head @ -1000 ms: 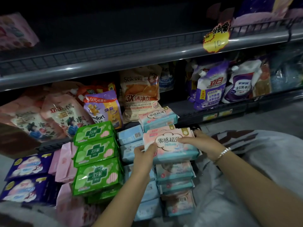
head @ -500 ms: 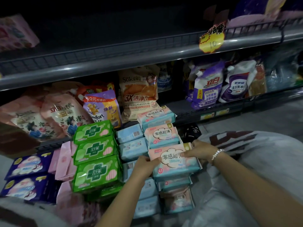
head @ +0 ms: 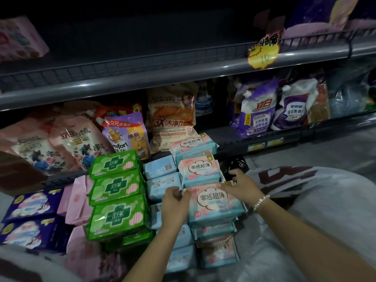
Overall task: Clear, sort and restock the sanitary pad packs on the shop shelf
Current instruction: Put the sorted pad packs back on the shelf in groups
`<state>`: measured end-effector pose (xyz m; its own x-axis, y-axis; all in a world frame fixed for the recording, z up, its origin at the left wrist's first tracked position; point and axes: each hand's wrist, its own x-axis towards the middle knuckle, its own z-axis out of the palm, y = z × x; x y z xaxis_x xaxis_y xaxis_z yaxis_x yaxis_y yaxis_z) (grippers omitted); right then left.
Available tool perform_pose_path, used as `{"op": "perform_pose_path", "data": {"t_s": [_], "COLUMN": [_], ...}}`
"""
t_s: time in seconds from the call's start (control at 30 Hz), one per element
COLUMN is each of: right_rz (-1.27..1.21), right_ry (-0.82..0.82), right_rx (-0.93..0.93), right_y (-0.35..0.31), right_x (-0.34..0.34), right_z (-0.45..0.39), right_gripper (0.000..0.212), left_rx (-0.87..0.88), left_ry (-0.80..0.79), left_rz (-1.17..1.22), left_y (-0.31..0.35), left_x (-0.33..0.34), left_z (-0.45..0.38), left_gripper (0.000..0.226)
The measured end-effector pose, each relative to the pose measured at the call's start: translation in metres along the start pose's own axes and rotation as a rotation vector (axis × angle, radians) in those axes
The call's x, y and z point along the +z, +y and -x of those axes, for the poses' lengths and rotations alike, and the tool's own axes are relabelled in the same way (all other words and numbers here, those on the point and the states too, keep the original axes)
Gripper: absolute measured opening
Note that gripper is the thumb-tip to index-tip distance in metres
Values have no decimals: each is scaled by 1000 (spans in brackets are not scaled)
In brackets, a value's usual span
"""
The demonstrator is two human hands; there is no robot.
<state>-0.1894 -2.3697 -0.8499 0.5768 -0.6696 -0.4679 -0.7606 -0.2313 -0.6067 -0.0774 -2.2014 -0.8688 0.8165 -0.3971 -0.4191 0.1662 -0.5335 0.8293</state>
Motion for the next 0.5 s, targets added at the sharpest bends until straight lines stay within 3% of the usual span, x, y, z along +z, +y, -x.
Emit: {"op": "perform_pose_path", "data": {"t_s": [0.13,0.3,0.5], "right_rz": [27,390,484], "right_ry": [149,339,445], "right_rx": [-359,-743,-968], "right_y": [-19,-58,-150], "right_x": [0,-1,-13], "right_z": [12,8,-5], "right_gripper": [65,66,56], "left_rx": [195,644,813], "left_ry": [50,160,360], "left_rz": [-84,-464,-736], "left_y": [16,48,99], "left_x": [-8,-40,-108], "left_z": [5,-2,-29], "left_gripper": [48,55,53]}}
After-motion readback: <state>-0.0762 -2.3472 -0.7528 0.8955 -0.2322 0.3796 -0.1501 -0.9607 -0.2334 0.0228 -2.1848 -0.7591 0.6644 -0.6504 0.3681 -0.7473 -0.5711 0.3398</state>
